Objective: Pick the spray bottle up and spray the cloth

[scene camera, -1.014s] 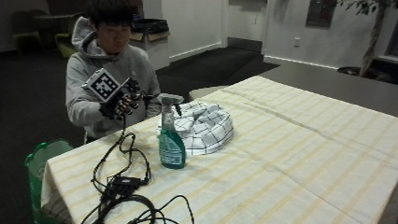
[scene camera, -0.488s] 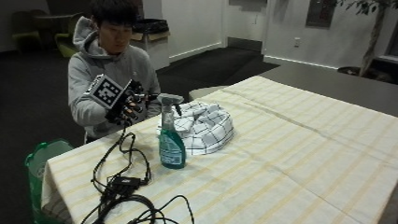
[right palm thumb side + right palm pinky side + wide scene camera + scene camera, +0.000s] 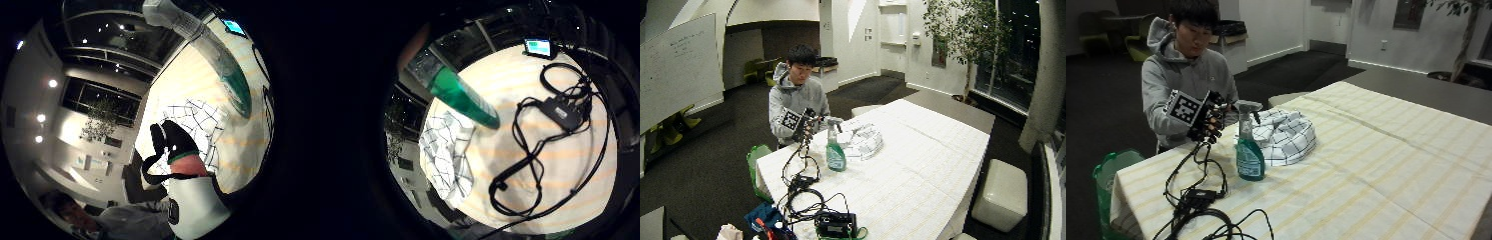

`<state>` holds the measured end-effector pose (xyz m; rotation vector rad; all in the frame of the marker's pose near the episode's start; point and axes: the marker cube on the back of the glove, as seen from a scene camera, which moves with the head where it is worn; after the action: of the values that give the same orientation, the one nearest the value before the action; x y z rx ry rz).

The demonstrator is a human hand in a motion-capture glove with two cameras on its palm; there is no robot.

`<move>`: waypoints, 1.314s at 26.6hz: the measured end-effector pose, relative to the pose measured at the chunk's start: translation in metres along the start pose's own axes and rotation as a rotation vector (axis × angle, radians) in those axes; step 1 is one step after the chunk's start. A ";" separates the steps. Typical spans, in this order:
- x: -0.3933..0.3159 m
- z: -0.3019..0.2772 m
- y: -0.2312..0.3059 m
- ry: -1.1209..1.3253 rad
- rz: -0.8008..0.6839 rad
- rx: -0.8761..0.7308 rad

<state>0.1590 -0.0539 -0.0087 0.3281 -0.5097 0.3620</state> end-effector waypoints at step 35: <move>0.005 0.018 -0.035 0.073 0.079 0.153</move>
<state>0.1698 -0.0904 0.0013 0.4418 -0.4248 0.4888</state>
